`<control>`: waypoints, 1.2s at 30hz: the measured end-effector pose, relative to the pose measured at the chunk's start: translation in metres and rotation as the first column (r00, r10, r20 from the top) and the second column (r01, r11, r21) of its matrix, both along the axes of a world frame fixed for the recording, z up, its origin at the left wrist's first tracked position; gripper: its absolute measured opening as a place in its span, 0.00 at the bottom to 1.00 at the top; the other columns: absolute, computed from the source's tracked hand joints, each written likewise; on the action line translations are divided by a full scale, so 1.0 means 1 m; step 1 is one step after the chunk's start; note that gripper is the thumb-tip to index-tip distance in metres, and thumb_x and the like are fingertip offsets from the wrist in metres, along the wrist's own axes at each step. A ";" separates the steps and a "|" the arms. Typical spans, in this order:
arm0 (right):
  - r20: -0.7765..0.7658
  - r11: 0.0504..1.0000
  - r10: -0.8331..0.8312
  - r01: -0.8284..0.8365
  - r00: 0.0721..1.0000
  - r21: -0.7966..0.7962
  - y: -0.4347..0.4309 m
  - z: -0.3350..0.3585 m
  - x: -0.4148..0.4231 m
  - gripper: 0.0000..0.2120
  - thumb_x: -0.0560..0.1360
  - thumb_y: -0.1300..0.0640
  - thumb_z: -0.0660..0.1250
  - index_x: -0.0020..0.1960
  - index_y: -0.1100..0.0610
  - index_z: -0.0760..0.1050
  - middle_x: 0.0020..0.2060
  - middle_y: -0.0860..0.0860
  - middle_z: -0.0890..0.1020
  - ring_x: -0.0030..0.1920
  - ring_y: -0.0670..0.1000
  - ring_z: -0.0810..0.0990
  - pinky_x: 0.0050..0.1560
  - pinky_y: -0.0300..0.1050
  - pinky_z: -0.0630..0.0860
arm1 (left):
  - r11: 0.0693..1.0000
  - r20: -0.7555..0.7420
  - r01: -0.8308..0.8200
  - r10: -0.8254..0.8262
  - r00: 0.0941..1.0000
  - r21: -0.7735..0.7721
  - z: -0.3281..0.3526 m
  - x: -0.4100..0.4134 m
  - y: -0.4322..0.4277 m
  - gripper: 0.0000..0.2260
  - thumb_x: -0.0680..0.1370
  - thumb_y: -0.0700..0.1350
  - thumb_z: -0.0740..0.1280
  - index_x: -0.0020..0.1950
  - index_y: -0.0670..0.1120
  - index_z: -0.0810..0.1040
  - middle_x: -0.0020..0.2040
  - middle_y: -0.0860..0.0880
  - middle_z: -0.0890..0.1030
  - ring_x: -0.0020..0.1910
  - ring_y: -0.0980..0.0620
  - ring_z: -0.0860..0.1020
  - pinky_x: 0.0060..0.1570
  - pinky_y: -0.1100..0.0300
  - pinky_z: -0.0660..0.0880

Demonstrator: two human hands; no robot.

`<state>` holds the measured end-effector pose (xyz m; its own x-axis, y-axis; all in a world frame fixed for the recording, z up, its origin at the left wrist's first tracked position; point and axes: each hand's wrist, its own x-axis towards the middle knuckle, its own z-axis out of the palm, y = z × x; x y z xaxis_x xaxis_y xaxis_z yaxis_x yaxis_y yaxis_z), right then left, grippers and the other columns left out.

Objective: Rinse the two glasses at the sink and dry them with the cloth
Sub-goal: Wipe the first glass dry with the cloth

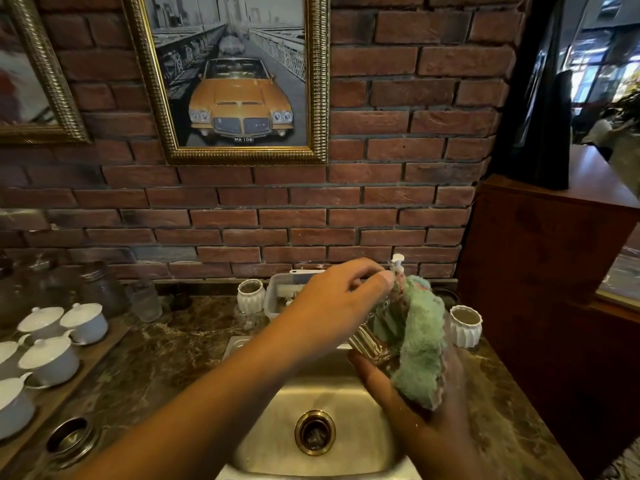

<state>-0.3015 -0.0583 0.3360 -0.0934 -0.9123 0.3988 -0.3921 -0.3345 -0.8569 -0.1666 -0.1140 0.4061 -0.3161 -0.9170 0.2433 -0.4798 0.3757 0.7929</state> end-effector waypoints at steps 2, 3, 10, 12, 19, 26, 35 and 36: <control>-0.004 0.997 -0.033 0.033 0.999 -0.067 0.002 0.005 -0.002 0.48 0.61 0.36 0.75 0.76 0.52 0.63 0.68 0.44 0.75 0.69 0.43 0.73 0.69 0.45 0.72 | 0.998 -0.058 -0.037 0.034 0.998 -0.048 -0.002 -0.001 0.002 0.13 0.78 0.58 0.60 0.52 0.56 0.81 0.45 0.57 0.82 0.45 0.60 0.79 0.46 0.58 0.77; 0.078 0.998 0.049 -0.046 0.996 -0.039 0.008 0.012 -0.005 0.44 0.63 0.39 0.78 0.74 0.50 0.66 0.64 0.40 0.78 0.66 0.39 0.75 0.65 0.37 0.74 | 0.997 -0.085 -0.047 0.041 0.995 -0.068 -0.004 0.000 0.002 0.13 0.77 0.58 0.60 0.52 0.56 0.81 0.44 0.56 0.81 0.44 0.59 0.78 0.44 0.58 0.76; 0.686 0.785 0.323 -0.590 0.652 0.190 0.009 0.012 -0.022 0.49 0.43 0.43 0.87 0.62 0.54 0.79 0.56 0.59 0.85 0.55 0.61 0.84 0.53 0.59 0.81 | 0.975 -0.140 0.116 -0.144 0.980 -0.187 -0.005 0.009 0.008 0.20 0.73 0.60 0.59 0.59 0.56 0.81 0.55 0.55 0.80 0.58 0.52 0.78 0.56 0.51 0.77; 0.857 0.692 0.325 -0.718 0.399 0.072 -0.003 0.012 -0.014 0.42 0.41 0.54 0.89 0.55 0.58 0.84 0.51 0.65 0.85 0.44 0.65 0.86 0.40 0.59 0.84 | 0.968 -0.136 0.168 -0.195 0.971 -0.186 0.000 0.009 0.009 0.20 0.73 0.60 0.59 0.60 0.56 0.81 0.58 0.55 0.79 0.61 0.51 0.77 0.60 0.44 0.76; 0.945 0.673 0.214 -0.739 0.246 0.040 0.003 0.013 -0.006 0.38 0.40 0.54 0.88 0.49 0.59 0.86 0.49 0.65 0.85 0.42 0.64 0.86 0.35 0.53 0.84 | 0.961 -0.151 0.249 -0.266 0.952 -0.120 -0.001 0.015 0.004 0.20 0.74 0.59 0.60 0.62 0.56 0.80 0.62 0.52 0.79 0.62 0.46 0.78 0.59 0.37 0.77; 0.465 0.972 0.126 -0.202 0.876 0.118 0.002 0.005 0.001 0.35 0.60 0.50 0.84 0.64 0.46 0.77 0.55 0.46 0.85 0.56 0.44 0.84 0.60 0.51 0.79 | 0.996 -0.197 0.038 -0.055 0.979 -0.085 0.000 0.005 -0.001 0.15 0.75 0.57 0.63 0.55 0.53 0.83 0.54 0.53 0.83 0.54 0.55 0.81 0.55 0.54 0.79; 0.593 0.903 0.264 -0.411 0.761 0.125 -0.004 0.007 0.000 0.40 0.53 0.47 0.85 0.63 0.44 0.77 0.57 0.49 0.85 0.58 0.50 0.84 0.59 0.53 0.79 | 0.987 -0.293 0.007 -0.056 0.954 -0.164 -0.008 0.007 0.004 0.18 0.73 0.58 0.64 0.53 0.50 0.85 0.48 0.52 0.84 0.48 0.55 0.81 0.46 0.65 0.78; 0.690 0.860 0.258 -0.487 0.676 0.155 -0.005 0.010 -0.001 0.42 0.50 0.47 0.86 0.63 0.45 0.77 0.57 0.51 0.85 0.57 0.53 0.85 0.55 0.52 0.81 | 0.985 -0.307 0.037 -0.088 0.948 -0.166 -0.008 0.008 0.004 0.19 0.73 0.57 0.64 0.54 0.48 0.85 0.49 0.51 0.85 0.50 0.54 0.81 0.48 0.63 0.78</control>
<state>-0.3029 -0.0637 0.3456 0.1603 -0.9841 0.0760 0.3722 -0.0111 -0.9281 -0.1586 -0.1099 0.3977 -0.2568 -0.8405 0.4771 -0.1896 0.5279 0.8279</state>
